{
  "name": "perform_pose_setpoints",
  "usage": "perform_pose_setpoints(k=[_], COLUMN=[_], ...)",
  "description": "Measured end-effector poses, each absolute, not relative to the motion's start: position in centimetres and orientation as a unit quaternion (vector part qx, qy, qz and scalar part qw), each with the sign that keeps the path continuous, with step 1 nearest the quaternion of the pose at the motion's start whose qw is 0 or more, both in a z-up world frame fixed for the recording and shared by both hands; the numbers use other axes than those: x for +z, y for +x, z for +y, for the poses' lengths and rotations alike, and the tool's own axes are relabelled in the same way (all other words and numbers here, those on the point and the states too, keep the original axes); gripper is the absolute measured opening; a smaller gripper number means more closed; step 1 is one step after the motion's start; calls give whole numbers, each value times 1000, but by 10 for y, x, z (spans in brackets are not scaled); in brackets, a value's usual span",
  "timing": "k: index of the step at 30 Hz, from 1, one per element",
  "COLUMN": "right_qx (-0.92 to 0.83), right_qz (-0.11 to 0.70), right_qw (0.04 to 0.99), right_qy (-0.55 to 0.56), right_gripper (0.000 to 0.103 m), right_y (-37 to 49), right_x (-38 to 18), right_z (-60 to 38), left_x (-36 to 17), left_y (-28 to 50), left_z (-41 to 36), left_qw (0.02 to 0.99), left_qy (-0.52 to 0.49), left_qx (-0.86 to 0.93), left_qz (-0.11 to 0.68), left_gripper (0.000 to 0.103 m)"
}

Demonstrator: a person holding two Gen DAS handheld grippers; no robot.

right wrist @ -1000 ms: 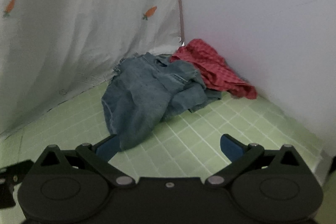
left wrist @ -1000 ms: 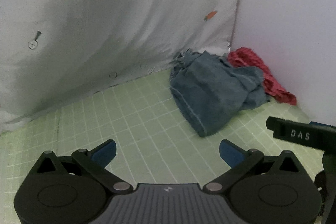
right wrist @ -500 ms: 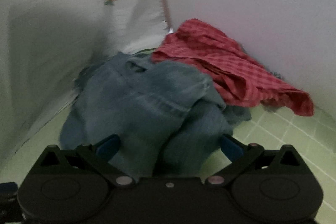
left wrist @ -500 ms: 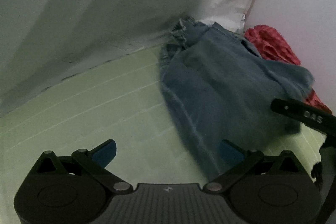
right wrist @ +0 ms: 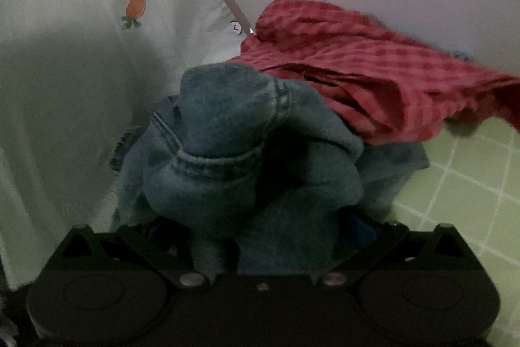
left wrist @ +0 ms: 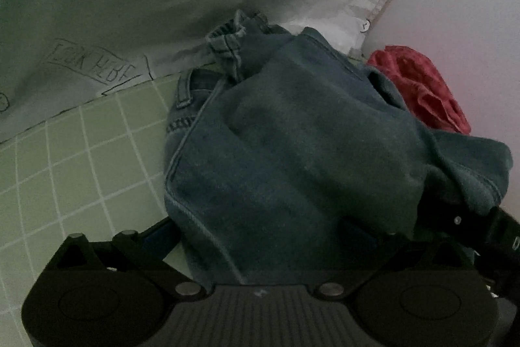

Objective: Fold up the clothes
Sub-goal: 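Grasp the blue jeans with the left tool while the right tool grasps them too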

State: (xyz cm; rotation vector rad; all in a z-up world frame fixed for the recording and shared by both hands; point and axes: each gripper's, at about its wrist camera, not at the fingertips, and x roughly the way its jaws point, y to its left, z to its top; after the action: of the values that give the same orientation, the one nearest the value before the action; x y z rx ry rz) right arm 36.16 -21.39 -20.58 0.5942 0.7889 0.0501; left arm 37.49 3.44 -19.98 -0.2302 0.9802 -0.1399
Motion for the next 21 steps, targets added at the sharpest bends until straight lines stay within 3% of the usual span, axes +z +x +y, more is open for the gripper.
perform_pose_setpoints(k=[1,3,4,7,13,21], right_qx=[29,53,65,94,163,271], right_qz=[377,374,372,351,281,162], right_qw=[878,867,861,875,895,902], right_qy=[293,325,341,319,304,295], right_gripper=[80,64,53,35,27,25], right_y=[362,360,359,353,332,278], right_x=[-206,-204,-204,-186,-124,-16], right_z=[-214,-215,-215,-206,-198,-191], left_x=[-199,-196,-194,-182,-108,24], left_y=[373,371,370,363,332,245], left_z=[34,36,38,37,29,29], left_qw=[874,874,874,875,904,948], left_qy=[-114,-129,-139,-153,-154,-176], left_qx=[-68,-66,-65,-65,-90,-93], left_qz=[467,463,462,456,388,249], left_gripper=[87,70,55,28,14,13])
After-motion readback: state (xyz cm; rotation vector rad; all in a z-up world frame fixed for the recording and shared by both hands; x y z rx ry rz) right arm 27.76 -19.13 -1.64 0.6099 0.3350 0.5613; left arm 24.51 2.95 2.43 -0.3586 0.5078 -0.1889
